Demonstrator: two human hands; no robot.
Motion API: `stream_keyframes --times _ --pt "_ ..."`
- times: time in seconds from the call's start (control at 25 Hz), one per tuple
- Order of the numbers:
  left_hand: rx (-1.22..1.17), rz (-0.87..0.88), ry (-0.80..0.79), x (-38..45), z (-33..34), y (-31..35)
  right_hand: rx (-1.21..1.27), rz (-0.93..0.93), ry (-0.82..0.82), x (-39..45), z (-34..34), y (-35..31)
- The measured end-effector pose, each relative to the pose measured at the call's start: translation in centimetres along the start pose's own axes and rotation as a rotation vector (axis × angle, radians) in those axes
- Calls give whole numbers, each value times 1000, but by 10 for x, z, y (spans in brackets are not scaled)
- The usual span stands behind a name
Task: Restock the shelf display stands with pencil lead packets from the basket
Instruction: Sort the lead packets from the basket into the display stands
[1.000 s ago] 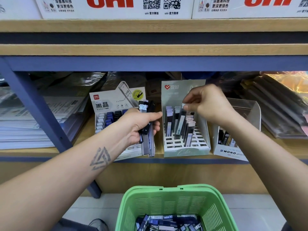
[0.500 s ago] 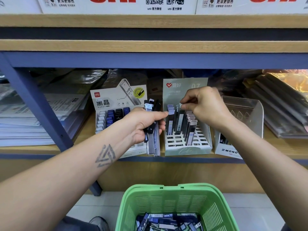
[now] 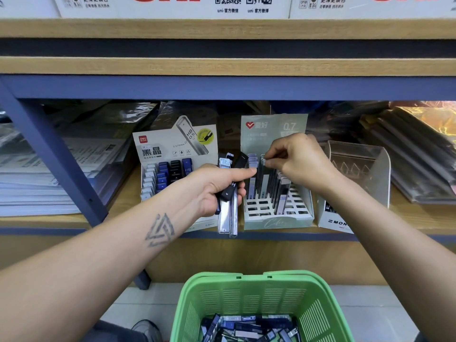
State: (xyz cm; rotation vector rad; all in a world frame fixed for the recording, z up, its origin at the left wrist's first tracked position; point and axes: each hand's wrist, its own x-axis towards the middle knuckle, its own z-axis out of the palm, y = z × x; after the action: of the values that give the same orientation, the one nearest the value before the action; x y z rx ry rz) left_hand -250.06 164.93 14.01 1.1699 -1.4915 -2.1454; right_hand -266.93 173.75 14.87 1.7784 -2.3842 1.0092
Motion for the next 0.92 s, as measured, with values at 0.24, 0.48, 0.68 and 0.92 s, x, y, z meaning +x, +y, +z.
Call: stream_keyframes --times 0.24,0.48,0.68,0.92 --pt "20 -15 -10 3 -1 -1 -248 -101 -39 1 5 1" --pt "40 56 -28 -1 2 -2 -188 -68 -4 -1 -3 -12" --pt "54 95 -93 -6 6 -2 644 248 -168 -7 -5 -30" --pt "-38 -26 -183 -8 -4 3 930 401 -68 -4 -15 -13"
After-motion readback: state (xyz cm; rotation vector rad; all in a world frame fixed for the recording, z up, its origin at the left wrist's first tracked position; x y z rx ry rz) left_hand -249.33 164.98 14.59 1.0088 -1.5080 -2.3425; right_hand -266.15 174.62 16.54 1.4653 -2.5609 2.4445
